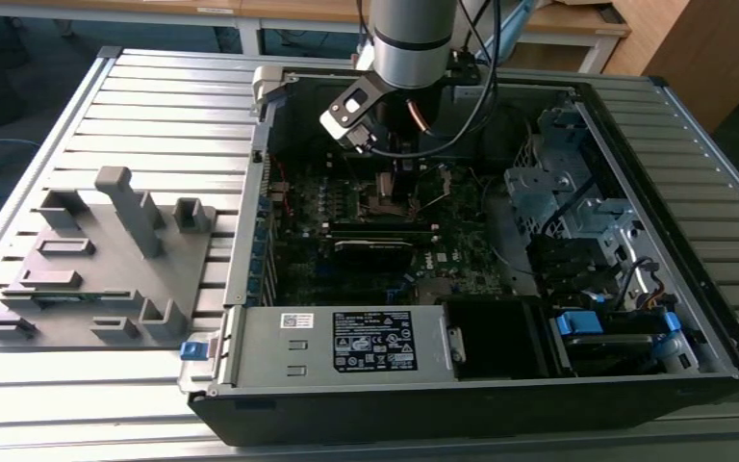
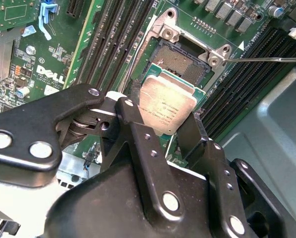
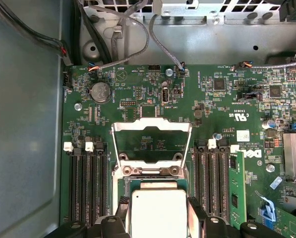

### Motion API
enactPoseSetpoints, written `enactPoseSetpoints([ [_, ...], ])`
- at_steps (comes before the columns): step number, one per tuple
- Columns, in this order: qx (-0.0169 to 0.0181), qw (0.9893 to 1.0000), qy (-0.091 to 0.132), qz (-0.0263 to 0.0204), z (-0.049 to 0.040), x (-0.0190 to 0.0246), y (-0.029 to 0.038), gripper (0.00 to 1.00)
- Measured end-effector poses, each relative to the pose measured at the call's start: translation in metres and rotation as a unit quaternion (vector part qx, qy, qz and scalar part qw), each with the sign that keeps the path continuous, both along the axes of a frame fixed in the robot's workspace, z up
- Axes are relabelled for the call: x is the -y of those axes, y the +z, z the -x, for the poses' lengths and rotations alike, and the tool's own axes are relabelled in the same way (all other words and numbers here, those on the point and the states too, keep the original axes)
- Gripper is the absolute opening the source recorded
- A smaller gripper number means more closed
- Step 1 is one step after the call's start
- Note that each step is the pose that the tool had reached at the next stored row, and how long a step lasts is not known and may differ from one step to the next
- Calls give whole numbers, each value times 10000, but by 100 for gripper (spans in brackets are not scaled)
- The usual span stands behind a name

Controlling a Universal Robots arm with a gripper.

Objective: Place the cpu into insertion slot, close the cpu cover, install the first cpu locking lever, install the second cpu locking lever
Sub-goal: 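Place the cpu into insertion slot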

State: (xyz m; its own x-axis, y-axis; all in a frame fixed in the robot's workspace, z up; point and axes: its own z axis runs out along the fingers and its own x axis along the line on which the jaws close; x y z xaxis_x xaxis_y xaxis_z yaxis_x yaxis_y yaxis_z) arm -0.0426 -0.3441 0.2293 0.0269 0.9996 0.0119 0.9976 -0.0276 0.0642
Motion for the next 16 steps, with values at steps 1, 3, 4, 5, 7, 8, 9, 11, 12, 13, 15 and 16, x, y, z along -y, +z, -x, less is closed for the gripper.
enactPoseSetpoints([
  [1, 1, 10000, 0, -2, 0, -1, -4, 54],
  [3, 1, 10000, 0, -1, 0, -1, -11, 54],
  [4, 0, 10000, 0, -1, 0, 0, -13, 54],
  [5, 0, 10000, 0, -1, 0, 0, -16, 54],
  [7, 0, 10000, 0, -1, 0, 0, -29, 54],
  [8, 0, 10000, 0, -1, 0, 0, -37, 54],
  [9, 0, 10000, 0, -1, 0, 0, -46, 54],
  [11, 0, 10000, 1, -1, 0, 0, -63, 54],
  [12, 0, 10000, 4, -1, 0, 0, -69, 54],
  [13, 0, 10000, 6, 0, 0, 0, -76, 54],
  [15, -1, 10000, 7, -1, 1, 0, -93, 54],
  [16, -1, 10000, 6, 0, 2, 0, -102, 54],
])
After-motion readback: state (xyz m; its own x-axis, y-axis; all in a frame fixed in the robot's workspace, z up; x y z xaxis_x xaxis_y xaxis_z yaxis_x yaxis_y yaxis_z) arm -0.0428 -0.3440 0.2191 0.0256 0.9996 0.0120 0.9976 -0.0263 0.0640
